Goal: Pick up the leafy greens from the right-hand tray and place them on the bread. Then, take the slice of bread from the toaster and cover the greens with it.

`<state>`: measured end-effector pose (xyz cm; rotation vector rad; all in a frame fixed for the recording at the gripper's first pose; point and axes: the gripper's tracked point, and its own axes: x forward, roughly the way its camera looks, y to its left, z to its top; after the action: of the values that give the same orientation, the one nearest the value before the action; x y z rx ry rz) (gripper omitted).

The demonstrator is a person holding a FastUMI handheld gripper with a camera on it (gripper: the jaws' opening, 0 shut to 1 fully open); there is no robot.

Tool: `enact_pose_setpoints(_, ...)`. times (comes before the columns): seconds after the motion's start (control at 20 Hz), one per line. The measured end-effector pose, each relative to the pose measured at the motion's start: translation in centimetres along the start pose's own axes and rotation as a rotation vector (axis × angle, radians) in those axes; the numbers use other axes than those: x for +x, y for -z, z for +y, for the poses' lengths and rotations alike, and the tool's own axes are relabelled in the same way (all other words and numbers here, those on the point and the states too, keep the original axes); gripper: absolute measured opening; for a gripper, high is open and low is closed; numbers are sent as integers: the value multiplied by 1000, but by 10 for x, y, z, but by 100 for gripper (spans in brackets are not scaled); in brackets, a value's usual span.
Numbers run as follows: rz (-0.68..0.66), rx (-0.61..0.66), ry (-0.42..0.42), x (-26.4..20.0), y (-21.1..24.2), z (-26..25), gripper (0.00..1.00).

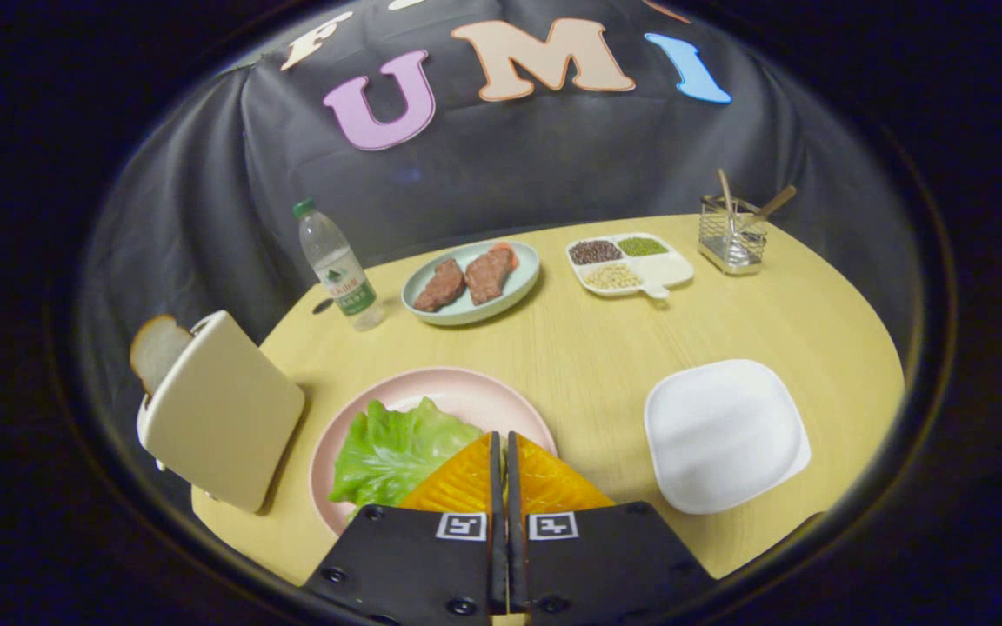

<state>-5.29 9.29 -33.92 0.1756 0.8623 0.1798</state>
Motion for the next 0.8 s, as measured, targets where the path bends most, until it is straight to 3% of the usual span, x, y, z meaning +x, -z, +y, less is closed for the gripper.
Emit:
enact_pose_setpoints(0.1,-5,-9,1,-2,-1,-1,4)
enact_pose_setpoints(0.45,-145,-134,41,-21,-41,24,65)
enact_pose_setpoints(0.65,-210,-168,-6,-49,-81,75,99)
enact_pose_setpoints(0.8,-260,-194,-39,-70,-112,117,99)
